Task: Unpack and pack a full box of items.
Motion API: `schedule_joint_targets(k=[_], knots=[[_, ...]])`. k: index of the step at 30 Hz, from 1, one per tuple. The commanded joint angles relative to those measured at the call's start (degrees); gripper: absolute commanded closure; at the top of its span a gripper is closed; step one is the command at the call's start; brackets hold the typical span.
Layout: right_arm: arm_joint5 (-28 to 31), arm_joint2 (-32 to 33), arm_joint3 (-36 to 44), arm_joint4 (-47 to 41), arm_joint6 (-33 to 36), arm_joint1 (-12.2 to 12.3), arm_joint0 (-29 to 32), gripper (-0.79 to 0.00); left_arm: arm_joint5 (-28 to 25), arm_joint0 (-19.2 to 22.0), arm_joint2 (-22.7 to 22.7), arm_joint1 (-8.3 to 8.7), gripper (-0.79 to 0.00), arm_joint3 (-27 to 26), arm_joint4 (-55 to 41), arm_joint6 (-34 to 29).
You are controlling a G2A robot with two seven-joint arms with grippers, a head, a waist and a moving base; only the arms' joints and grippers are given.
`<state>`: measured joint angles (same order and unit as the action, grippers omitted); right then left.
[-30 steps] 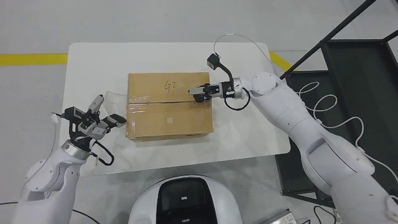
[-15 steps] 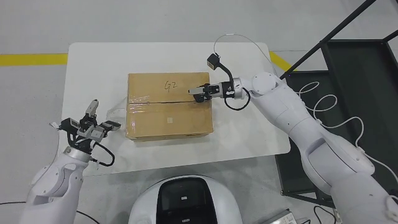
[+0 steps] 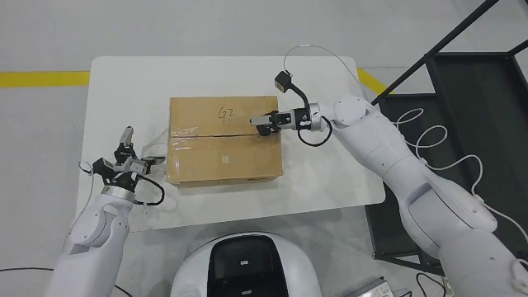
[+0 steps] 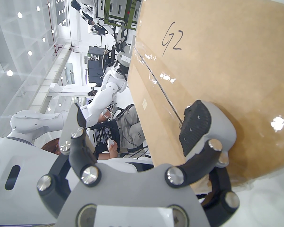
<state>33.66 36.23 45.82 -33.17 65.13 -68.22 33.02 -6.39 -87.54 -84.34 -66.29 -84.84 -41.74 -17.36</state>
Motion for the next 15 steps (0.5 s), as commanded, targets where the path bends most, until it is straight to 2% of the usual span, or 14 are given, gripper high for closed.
schedule_joint_targets(k=[1, 6, 7, 9, 11, 13, 15], knots=[[0.0, 0.0, 0.0, 0.0, 0.0, 0.0, 0.0, -0.785, 0.4, -0.8, -0.8, 0.1, -0.785, -0.3, -0.1, -1.0], [0.0, 0.0, 0.0, 0.0, 0.0, 0.0, 0.0, -0.785, 2.2, -1.7, -2.2, 0.27, -0.776, -0.5, -0.3, -2.5], [0.0, 0.0, 0.0, 0.0, 0.0, 0.0, 0.0, -0.785, 2.5, -1.3, -2.5, 0.29, -0.603, -0.1, 0.0, -2.3], [0.0, 0.0, 0.0, 0.0, 0.0, 0.0, 0.0, -0.785, 3.3, -0.3, -2.3, 0.26, -0.382, 0.5, 0.5, -2.3], [0.0, 0.0, 0.0, 0.0, 0.0, 0.0, 0.0, -0.785, 4.3, 0.8, -2.0, 0.21, -0.32, 1.3, 0.7, -2.7], [0.0, 0.0, 0.0, 0.0, 0.0, 0.0, 0.0, -0.785, 5.5, 1.8, -1.9, 0.19, -0.296, 2.0, 0.3, -3.6], [0.0, 0.0, 0.0, 0.0, 0.0, 0.0, 0.0, -0.785, 6.8, 2.5, -1.8, 0.15, -0.225, 2.7, -0.2, -4.5]])
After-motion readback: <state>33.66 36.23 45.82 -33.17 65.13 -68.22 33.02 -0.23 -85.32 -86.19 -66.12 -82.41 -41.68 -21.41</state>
